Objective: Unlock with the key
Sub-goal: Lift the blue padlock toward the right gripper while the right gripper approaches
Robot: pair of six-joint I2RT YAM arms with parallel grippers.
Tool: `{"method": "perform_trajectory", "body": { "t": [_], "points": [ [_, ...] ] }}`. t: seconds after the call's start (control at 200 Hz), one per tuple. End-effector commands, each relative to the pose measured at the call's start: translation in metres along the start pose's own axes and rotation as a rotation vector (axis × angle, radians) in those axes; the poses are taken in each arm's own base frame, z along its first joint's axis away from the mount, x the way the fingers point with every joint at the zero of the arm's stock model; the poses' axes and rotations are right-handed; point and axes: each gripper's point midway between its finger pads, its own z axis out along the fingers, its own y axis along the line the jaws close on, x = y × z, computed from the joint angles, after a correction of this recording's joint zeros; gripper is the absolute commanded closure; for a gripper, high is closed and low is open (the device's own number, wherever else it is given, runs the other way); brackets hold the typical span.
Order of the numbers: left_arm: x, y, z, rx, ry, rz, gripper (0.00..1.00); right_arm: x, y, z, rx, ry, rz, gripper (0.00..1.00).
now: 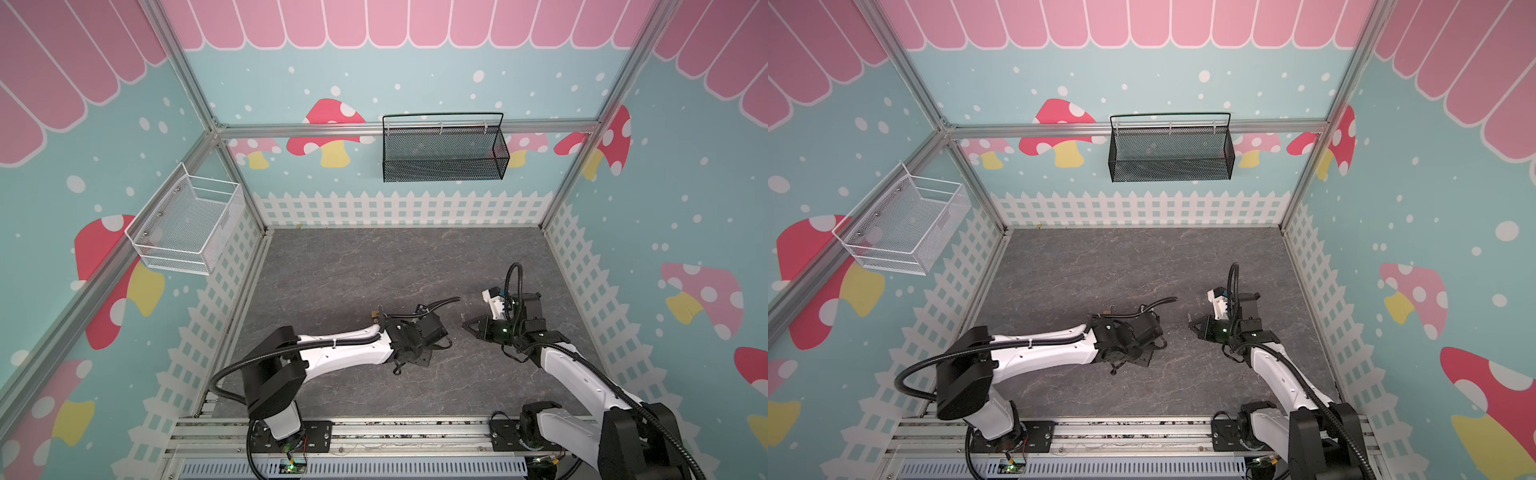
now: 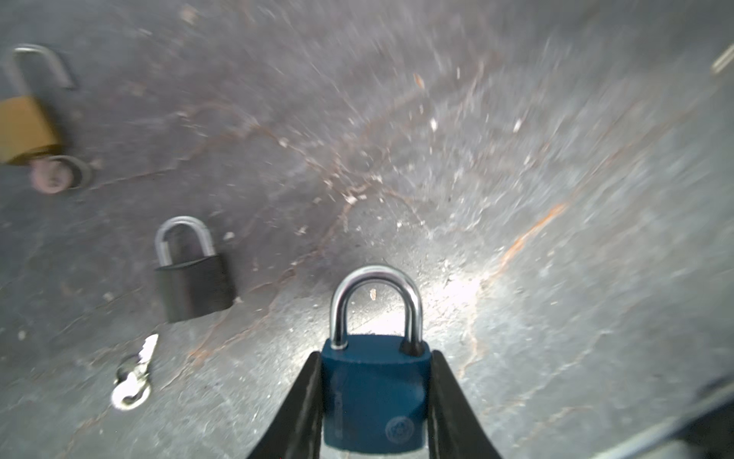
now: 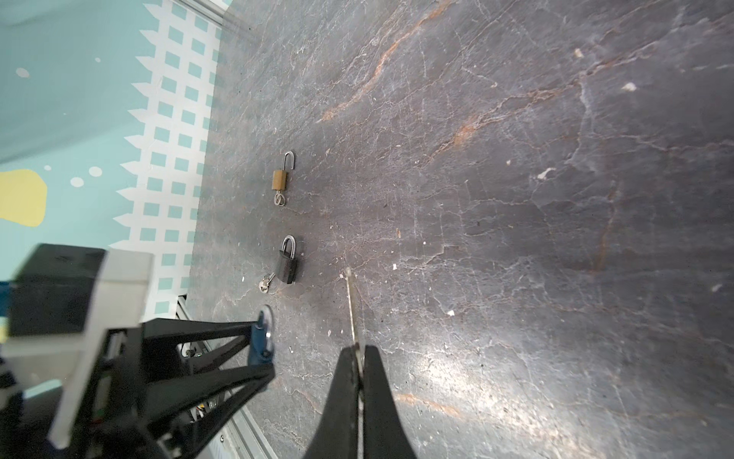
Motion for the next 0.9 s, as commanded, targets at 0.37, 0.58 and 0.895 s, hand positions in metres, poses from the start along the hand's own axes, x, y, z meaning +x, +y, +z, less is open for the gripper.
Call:
{"method": "perform_trajectory", "body": {
  "t": [0.37,0.58,0.895],
  "points": [
    [-0.053,0.025,-0.039,0.167,-0.232,-0.547,1.00,0.016,0.036,0.014,-0.025,0.060,-0.076,1.00],
    [-0.060,0.032,-0.035,0.111,-0.256,-0.581,1.00,0.058,0.057,0.036,-0.105,0.135,-0.030,1.00],
    [-0.070,0.035,-0.032,0.037,-0.276,-0.542,1.00,0.083,0.098,0.048,-0.234,0.154,-0.037,1.00]
  ]
}}
